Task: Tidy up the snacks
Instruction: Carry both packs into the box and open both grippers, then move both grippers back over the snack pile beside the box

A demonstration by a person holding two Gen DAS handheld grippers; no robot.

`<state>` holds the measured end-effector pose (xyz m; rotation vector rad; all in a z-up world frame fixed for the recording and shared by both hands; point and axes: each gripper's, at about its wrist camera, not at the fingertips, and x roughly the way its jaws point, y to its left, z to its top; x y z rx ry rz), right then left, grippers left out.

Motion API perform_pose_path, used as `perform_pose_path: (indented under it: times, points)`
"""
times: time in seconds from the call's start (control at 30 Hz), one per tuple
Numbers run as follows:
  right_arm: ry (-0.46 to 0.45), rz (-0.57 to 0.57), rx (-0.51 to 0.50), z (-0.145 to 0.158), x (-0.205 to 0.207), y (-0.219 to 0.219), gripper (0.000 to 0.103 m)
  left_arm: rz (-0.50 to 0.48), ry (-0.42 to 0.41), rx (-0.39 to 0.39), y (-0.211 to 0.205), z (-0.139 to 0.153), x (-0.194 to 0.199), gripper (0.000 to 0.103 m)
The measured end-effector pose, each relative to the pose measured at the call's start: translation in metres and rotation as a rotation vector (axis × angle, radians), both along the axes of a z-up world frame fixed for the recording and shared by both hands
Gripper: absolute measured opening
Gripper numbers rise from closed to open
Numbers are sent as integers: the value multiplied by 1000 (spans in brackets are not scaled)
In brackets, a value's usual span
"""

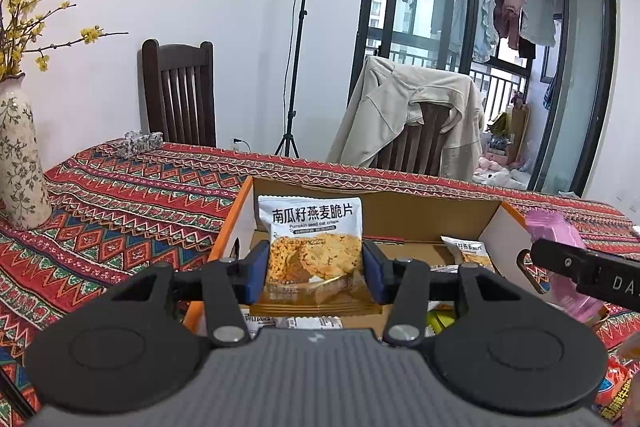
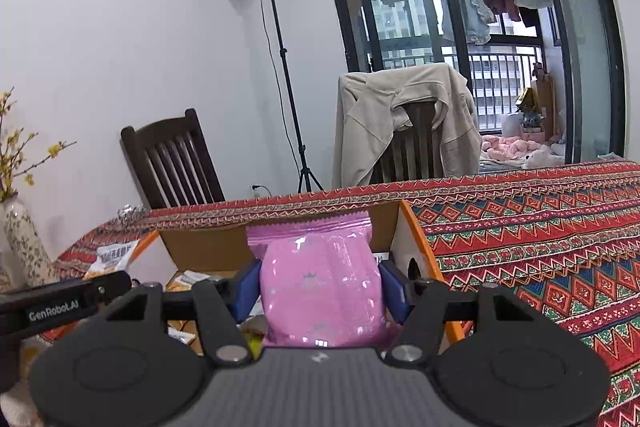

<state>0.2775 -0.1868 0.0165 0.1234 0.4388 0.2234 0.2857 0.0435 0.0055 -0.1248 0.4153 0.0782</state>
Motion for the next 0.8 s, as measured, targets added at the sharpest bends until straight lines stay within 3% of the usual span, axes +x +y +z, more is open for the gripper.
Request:
perform_pose_path:
  times: [0.03,0.1,0.13,0.17,0.63,0.8]
  points:
    - [-2,-3,-4,0,-1,0,65,1,-1,2,-1,-1,-1,60]
    - [-6,-8,-4,-1,-1,1,89,9,-13,-8,0,-2,-3,96]
    - [-10,-13,1,0,-1,0,96,21,-22,-11,1,-2,-4,103]
    - [-16,-18,6,0,-3,-2,103,36,-38,-11,1,-2,-6,103]
    - [5,-25,10,-2,-4,-5,103,55,-12,-47,5,-3,-5,103]
    - [-17,-21,-20,15,-16,0,103,83,-30,-56,6,16,-16,103]
